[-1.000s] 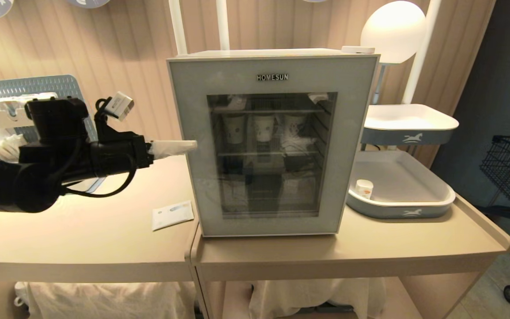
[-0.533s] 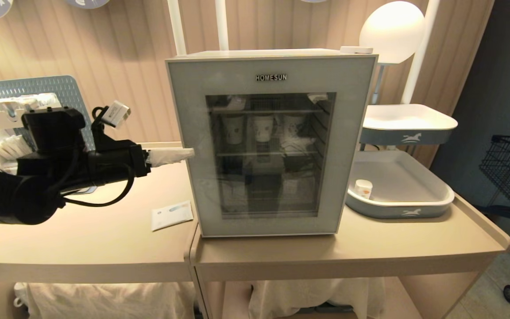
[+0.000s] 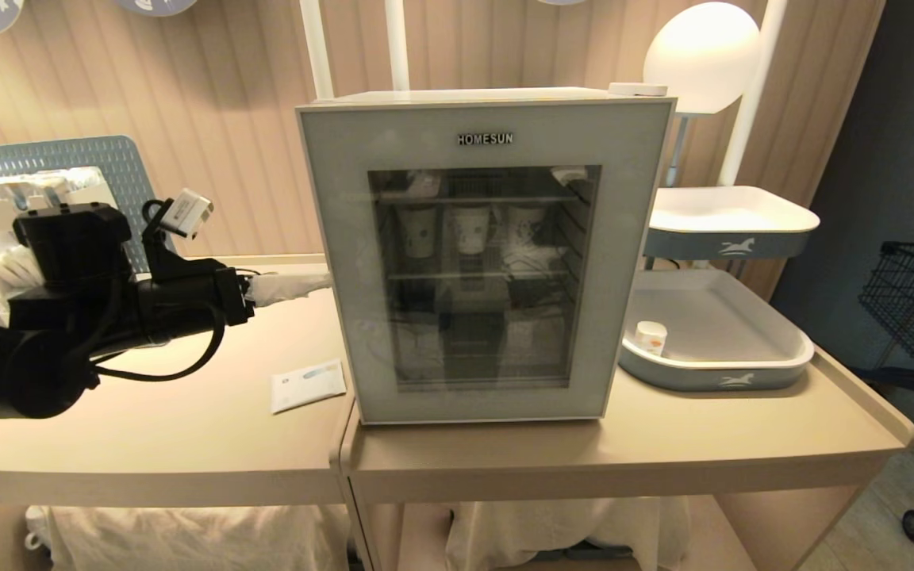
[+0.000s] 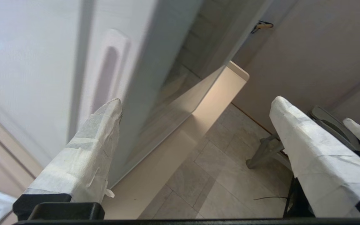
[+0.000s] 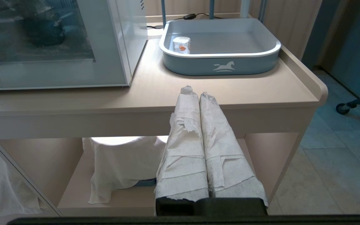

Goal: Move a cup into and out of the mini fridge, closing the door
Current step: Open the freezer door

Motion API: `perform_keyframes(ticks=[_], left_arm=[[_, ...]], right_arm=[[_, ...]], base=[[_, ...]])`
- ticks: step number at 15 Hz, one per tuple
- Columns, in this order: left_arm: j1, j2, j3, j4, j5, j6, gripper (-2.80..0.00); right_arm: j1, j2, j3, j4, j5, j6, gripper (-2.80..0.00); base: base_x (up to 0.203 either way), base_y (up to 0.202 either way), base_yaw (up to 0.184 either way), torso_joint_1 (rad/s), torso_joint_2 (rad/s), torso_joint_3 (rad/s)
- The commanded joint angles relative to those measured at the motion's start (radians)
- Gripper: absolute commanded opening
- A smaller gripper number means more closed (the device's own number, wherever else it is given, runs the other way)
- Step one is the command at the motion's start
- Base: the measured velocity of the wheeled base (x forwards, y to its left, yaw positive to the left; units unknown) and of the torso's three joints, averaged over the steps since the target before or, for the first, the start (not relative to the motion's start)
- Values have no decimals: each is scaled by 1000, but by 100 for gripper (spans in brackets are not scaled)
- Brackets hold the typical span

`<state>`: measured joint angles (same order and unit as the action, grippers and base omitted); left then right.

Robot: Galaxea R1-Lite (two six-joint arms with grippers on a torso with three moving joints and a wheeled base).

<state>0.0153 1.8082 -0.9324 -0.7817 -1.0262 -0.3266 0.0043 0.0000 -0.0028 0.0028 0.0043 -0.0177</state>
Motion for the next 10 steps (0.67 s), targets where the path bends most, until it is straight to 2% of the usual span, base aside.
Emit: perform_keyframes(ticks=[1, 10], left_arm=[[0, 35, -16, -4, -6, -2, 0], [-64, 146, -49, -90, 24, -3, 0]], right_arm=[[0, 2, 0, 0, 0, -1, -280], [0, 2, 1, 0, 0, 0, -280]], base=[[0, 0, 0, 0, 0, 0], [0, 0, 0, 0, 0, 0]])
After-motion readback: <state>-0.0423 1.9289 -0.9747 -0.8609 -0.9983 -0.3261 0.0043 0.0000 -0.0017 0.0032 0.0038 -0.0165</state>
